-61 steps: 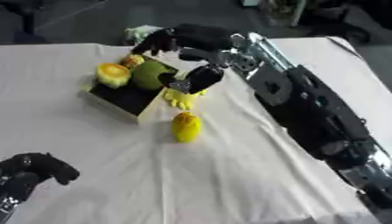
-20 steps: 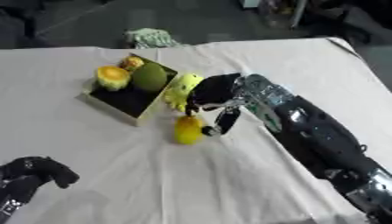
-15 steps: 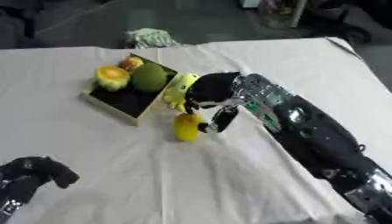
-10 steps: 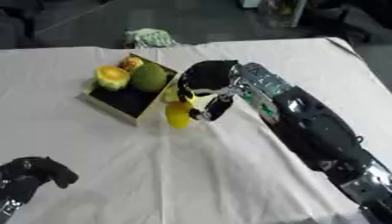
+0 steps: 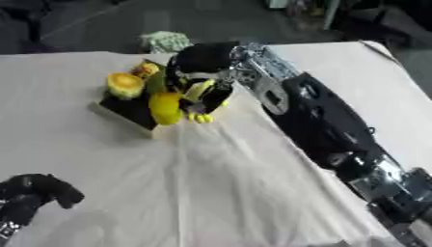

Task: Pick up objects on the table and place them in the box.

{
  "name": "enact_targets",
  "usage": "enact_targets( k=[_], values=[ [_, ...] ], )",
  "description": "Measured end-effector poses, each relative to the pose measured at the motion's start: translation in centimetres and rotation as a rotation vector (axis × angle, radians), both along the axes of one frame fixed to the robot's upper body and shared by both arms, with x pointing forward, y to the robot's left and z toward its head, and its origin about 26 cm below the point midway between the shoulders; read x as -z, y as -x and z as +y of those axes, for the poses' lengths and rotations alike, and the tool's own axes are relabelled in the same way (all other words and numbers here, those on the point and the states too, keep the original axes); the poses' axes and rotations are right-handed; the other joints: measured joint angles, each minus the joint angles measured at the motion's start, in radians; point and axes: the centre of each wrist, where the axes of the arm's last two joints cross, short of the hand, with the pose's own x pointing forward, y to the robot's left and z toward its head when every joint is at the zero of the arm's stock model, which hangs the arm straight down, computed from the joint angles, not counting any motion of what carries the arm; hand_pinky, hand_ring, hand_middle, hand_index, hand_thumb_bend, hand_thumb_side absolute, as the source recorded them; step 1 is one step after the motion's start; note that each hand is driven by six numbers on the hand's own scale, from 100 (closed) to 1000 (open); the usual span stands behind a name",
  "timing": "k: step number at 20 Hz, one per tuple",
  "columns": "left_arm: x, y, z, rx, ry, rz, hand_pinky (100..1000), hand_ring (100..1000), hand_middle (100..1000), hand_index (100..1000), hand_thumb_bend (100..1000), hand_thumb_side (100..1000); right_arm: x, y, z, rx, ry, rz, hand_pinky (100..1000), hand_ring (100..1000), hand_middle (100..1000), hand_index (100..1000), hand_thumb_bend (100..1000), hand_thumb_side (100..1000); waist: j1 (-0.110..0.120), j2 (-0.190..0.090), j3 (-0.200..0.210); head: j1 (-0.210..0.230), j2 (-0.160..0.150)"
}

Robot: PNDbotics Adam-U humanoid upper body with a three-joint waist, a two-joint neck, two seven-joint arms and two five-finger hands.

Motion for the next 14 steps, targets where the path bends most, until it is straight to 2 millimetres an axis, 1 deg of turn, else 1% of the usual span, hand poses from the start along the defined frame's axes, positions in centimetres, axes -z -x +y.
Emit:
enact_targets(
  k=[2,5,11,13,14],
  values=[
    [0.0,0.0,0.0,0.004,0.003,0.001,715,677,512,727,100,671,0.2,-1.0,1.0,0.018,-0.003,0.001,723,709,508,629,100,240,0.002,0.0,0.008,-0.005,0.0],
    [-0.2,-0.1,-0.2,0.011,0.015,-0.001,715,676,512,727,100,670,1.5,-2.4,1.6,0.08,-0.009,0.005,719,708,508,629,103,245,0.003,0.001,0.015,-0.011,0.0],
    [-0.4,-0.2,-0.5,0.02,0.028,-0.002,714,675,511,726,100,670,4.5,-4.3,1.8,0.199,-0.02,-0.012,711,705,507,632,100,250,0.004,0.007,0.027,-0.019,-0.004],
    [-0.5,-0.2,-0.5,0.021,0.029,-0.002,714,675,511,726,100,668,5.2,-4.6,2.0,0.222,-0.026,-0.024,709,705,509,636,101,255,0.005,0.007,0.029,-0.022,-0.004],
    [-0.5,-0.2,-0.5,0.022,0.029,-0.002,714,675,511,726,100,667,5.4,-4.7,2.1,0.23,-0.03,-0.032,708,705,509,638,100,273,0.006,0.008,0.03,-0.023,-0.004]
  ],
)
